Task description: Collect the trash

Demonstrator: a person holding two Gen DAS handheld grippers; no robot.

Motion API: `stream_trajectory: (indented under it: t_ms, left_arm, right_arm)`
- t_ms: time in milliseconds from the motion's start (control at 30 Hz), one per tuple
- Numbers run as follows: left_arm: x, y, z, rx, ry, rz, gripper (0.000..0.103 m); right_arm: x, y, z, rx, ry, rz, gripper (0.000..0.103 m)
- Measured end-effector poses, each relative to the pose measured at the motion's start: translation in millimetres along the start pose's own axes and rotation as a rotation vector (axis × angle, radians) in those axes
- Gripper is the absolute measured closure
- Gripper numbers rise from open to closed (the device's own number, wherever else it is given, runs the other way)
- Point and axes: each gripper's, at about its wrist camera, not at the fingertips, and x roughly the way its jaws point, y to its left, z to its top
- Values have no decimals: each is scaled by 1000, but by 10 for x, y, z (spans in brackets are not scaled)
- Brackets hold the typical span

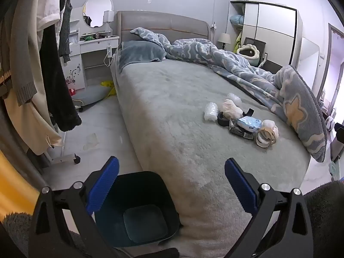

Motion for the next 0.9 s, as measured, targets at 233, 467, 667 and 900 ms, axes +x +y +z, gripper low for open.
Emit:
stream_trajectory:
  t_ms: [233, 467, 667, 900]
  left_arm:
    - [10, -6, 0, 7, 13, 4, 3]
    - [10, -3, 0, 4, 14, 1, 3]
    - [10, -3, -1, 3, 14, 0, 3]
    - [1, -5, -1, 5, 14, 1, 3]
  right_arm:
    - [2, 3, 5, 1, 3, 1, 3]
    - [1, 5, 2, 1, 3, 1, 3]
    - [3, 7, 0, 1, 3, 0, 3]
    - [8, 8, -3, 0, 4, 0, 3]
